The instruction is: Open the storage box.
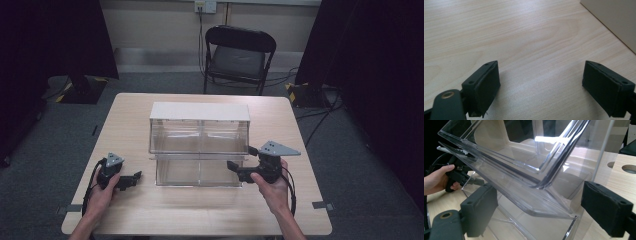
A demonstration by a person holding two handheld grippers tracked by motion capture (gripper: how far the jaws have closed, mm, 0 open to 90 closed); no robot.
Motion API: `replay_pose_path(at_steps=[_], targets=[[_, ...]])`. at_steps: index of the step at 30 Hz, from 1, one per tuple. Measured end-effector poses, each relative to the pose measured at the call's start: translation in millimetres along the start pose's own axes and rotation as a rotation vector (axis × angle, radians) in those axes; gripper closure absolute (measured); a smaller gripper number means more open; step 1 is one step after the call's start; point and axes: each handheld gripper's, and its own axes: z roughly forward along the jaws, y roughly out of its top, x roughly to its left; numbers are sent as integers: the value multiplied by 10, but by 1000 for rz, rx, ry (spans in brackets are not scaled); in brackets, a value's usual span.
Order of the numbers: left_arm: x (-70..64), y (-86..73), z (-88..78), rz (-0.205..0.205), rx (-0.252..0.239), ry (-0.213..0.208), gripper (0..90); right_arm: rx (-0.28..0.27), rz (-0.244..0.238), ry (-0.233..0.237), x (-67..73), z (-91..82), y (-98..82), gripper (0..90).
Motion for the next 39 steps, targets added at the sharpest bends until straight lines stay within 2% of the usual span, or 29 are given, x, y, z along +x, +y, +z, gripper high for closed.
replay_pose_path(at_steps=[39], targets=[[1, 7, 8, 0, 2, -1, 128, -4, -1, -5, 8, 0, -4, 135]])
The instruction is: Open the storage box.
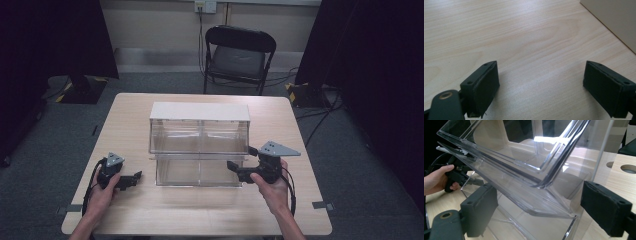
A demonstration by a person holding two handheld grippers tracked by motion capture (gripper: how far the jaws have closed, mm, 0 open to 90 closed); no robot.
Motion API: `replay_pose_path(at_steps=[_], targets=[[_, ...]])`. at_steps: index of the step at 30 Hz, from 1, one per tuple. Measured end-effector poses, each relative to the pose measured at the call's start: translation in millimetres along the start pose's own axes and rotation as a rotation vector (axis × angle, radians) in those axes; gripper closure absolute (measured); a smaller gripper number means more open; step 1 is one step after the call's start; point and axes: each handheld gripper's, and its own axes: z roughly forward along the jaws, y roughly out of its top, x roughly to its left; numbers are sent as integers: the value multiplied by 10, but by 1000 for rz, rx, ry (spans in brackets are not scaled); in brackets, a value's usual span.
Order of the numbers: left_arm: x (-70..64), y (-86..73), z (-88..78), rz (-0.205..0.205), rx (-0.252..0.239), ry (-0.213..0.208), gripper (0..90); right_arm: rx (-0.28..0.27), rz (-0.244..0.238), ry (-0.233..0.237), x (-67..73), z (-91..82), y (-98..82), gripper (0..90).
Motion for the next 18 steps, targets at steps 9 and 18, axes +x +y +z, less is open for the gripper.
replay_pose_path(at_steps=[9, 18], targets=[[-1, 0, 0, 0, 0, -1, 128, 2, 3, 2, -5, 1, -1, 133], [1, 0, 0, 1, 0, 1, 128, 3, 0, 4, -5, 1, 3, 133]])
